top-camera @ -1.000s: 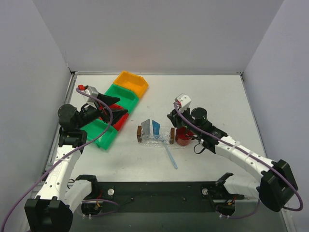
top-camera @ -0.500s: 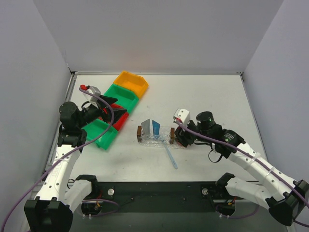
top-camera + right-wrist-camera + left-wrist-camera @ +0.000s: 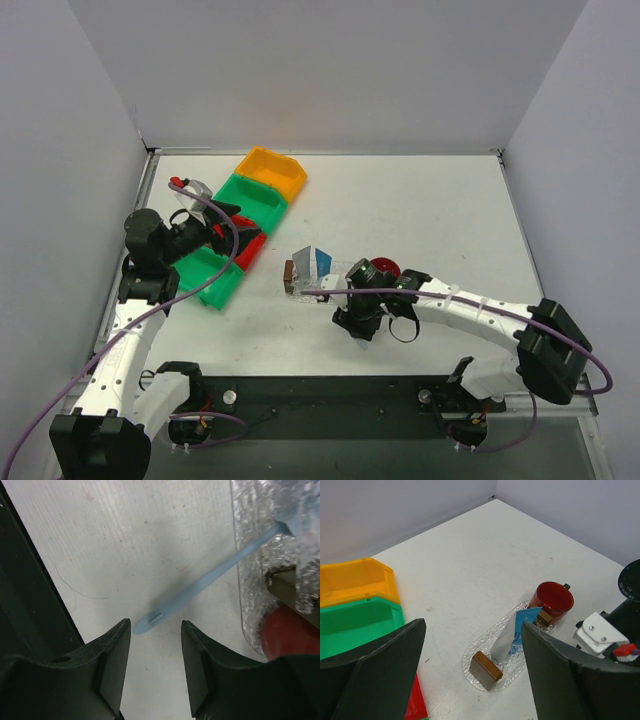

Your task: Prepare toiletry sets of a toothbrush and toothpaste on the tray

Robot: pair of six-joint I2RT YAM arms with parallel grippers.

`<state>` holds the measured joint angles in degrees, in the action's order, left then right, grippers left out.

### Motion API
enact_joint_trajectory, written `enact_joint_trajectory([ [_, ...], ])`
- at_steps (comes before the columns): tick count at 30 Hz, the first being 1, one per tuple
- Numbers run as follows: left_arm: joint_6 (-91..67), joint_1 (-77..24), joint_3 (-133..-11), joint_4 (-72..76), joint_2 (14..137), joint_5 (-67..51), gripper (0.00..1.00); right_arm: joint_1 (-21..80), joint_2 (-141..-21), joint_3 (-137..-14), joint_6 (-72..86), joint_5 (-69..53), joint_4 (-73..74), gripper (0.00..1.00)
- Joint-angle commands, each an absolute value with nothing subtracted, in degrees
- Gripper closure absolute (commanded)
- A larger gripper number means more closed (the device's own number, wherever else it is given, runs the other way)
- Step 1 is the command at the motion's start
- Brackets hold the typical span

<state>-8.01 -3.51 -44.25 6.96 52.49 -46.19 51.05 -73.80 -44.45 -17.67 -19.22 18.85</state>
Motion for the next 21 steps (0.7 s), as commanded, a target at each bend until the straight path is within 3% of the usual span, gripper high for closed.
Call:
enact_joint_trajectory([
  [1,-5.98,-2.99,-45.97,6.86,51.85,-46.05,0.12,53.17,-78.57,-46.49,-16.79,-14.94,20.65,0.59],
  [21,-2.99,-2.99,-45.53,4.92,51.77,-48.78,0.12,55.37,-90.26,-50.89,-17.58,-7.65,17.05,0.54],
])
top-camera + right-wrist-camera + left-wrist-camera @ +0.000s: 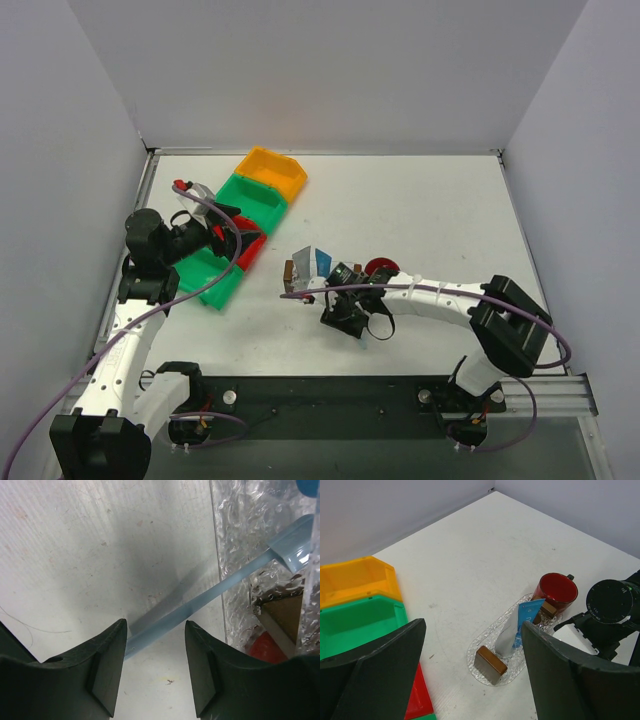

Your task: Prepare toiletry sets of a toothbrush and toothpaste on the tray

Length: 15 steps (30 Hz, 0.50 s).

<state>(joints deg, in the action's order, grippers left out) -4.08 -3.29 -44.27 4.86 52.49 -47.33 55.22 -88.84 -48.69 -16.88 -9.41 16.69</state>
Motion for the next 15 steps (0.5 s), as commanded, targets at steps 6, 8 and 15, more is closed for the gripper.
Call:
enact_joint_trajectory([
  [6,-2.81,-2.99,-45.44,4.83,51.68,-48.87,0.12,55.28,-92.81,-51.06,-17.75,-7.73,16.70,0.57],
  [8,-2.72,-2.99,-45.53,4.75,51.68,-48.87,0.12,55.28,-93.16,-50.89,-17.67,-7.73,16.70,0.58],
  [15,-2.55,-2.99,-45.35,4.75,51.68,-49.04,0.12,55.28,-92.55,-50.19,-16.70,-7.65,18.10,0.66],
])
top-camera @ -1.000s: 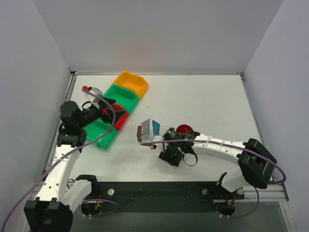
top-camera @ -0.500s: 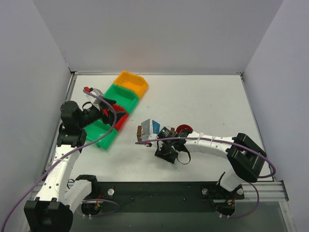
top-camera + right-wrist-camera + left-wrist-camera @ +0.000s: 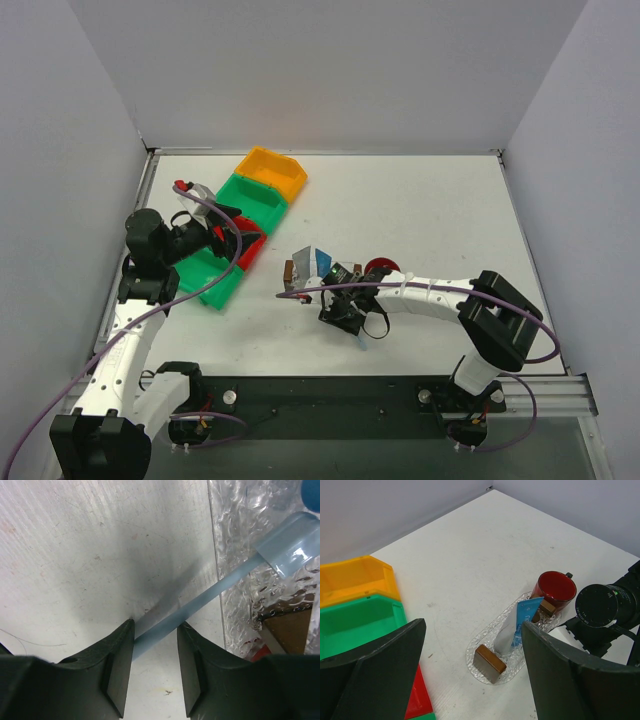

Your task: Prepare toiletry sets of a toothbrush and toothpaste on the tray

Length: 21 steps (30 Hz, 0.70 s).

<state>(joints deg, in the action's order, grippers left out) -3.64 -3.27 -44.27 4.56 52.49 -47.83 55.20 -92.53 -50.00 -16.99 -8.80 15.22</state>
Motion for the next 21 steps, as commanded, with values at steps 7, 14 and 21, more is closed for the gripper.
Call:
enact_joint_trajectory([
  [7,-2.46,-2.90,-45.53,4.13,51.24,-49.22,0.12,55.19,-90.09,-49.57,-16.00,-5.01,20.91,0.76],
  [14,-2.64,-2.99,-45.18,4.39,50.80,-49.83,0.12,55.20,-86.23,-48.78,-15.38,-3.87,23.38,0.90],
  [21,-3.52,-2.99,-45.53,4.22,50.19,-51.68,0.12,55.20,-80.34,-52.12,-17.57,-7.55,27.59,1.00],
])
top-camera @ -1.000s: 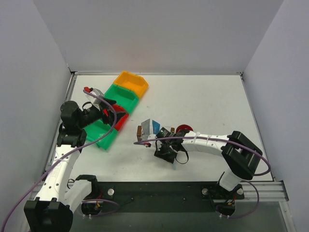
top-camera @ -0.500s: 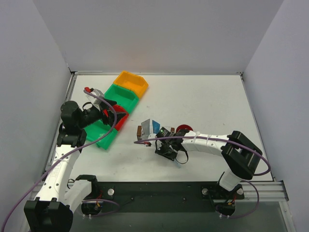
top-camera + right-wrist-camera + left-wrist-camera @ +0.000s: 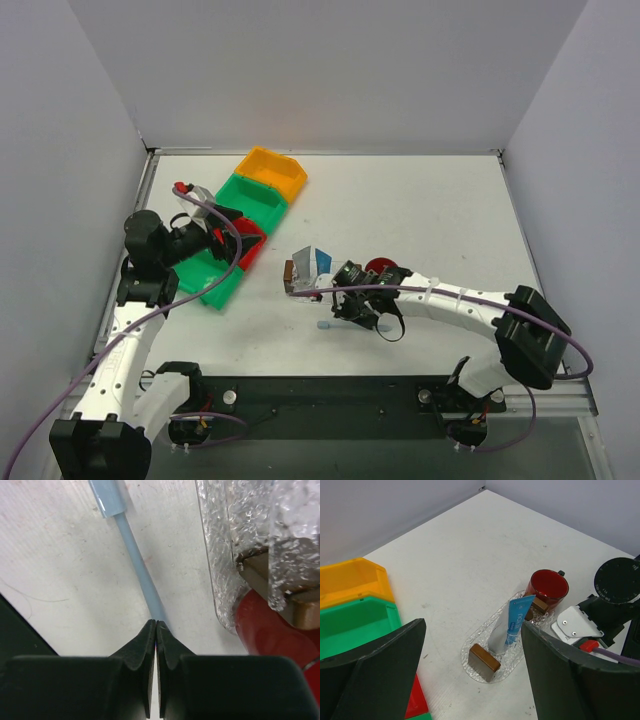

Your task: Prepare toiletry sets of a toothbrush and toothpaste on the tray

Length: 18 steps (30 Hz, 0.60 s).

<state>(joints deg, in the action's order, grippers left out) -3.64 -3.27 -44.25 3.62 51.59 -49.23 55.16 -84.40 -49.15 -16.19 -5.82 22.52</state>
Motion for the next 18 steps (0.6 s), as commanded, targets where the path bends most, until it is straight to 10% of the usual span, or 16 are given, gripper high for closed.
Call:
enact_joint_trajectory([
  [1,-3.43,-2.90,-45.79,3.96,50.10,-51.85,0.12,55.20,-79.64,-52.29,-17.93,-8.52,27.95,1.00],
  [10,-2.46,-2.99,-46.23,2.90,50.01,-52.65,0.12,55.20,-83.84,-53.79,-23.02,-12.92,29.09,0.75],
  [18,-0.53,-2.99,-46.85,0.62,50.01,-52.38,0.12,55.20,-88.50,-53.61,-25.84,-13.71,26.20,0.73],
])
